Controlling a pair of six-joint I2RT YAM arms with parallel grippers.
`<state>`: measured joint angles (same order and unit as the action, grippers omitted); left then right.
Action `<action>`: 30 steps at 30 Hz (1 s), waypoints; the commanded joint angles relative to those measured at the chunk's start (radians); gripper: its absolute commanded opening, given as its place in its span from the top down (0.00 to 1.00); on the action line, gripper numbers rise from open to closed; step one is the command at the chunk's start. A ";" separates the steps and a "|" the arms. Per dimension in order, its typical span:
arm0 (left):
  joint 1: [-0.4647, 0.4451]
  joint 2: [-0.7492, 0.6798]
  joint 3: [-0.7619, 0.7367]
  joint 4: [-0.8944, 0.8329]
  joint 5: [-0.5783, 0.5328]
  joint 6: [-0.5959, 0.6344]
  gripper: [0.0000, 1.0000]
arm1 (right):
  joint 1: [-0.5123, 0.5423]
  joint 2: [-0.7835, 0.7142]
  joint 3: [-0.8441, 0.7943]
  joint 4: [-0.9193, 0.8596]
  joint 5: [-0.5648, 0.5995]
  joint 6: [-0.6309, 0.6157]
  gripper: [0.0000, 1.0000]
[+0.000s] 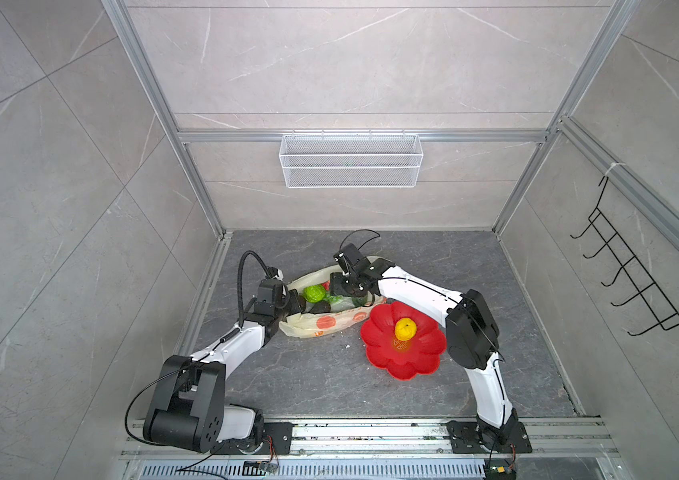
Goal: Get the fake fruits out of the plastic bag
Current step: 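Move the right gripper into the bag and grasp the green custard apple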
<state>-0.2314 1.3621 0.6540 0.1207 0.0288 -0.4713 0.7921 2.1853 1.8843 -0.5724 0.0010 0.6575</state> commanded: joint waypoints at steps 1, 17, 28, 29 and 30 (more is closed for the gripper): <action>-0.005 0.002 0.010 0.028 -0.003 0.004 0.98 | 0.031 0.083 0.095 -0.005 -0.053 -0.009 0.32; -0.006 -0.017 0.003 0.035 0.004 0.004 0.98 | 0.051 0.421 0.547 -0.228 0.069 -0.037 0.22; -0.006 -0.012 0.003 0.036 0.005 0.006 0.98 | 0.050 0.547 0.753 -0.307 0.071 -0.038 0.21; -0.006 -0.014 0.003 0.036 0.005 0.007 0.98 | 0.050 0.546 0.750 -0.307 0.071 -0.036 0.22; -0.006 -0.014 0.003 0.035 0.004 0.007 0.98 | 0.050 0.545 0.750 -0.307 0.071 -0.033 0.23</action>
<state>-0.2314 1.3621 0.6540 0.1211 0.0292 -0.4713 0.8433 2.7083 2.6061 -0.8284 0.0498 0.6308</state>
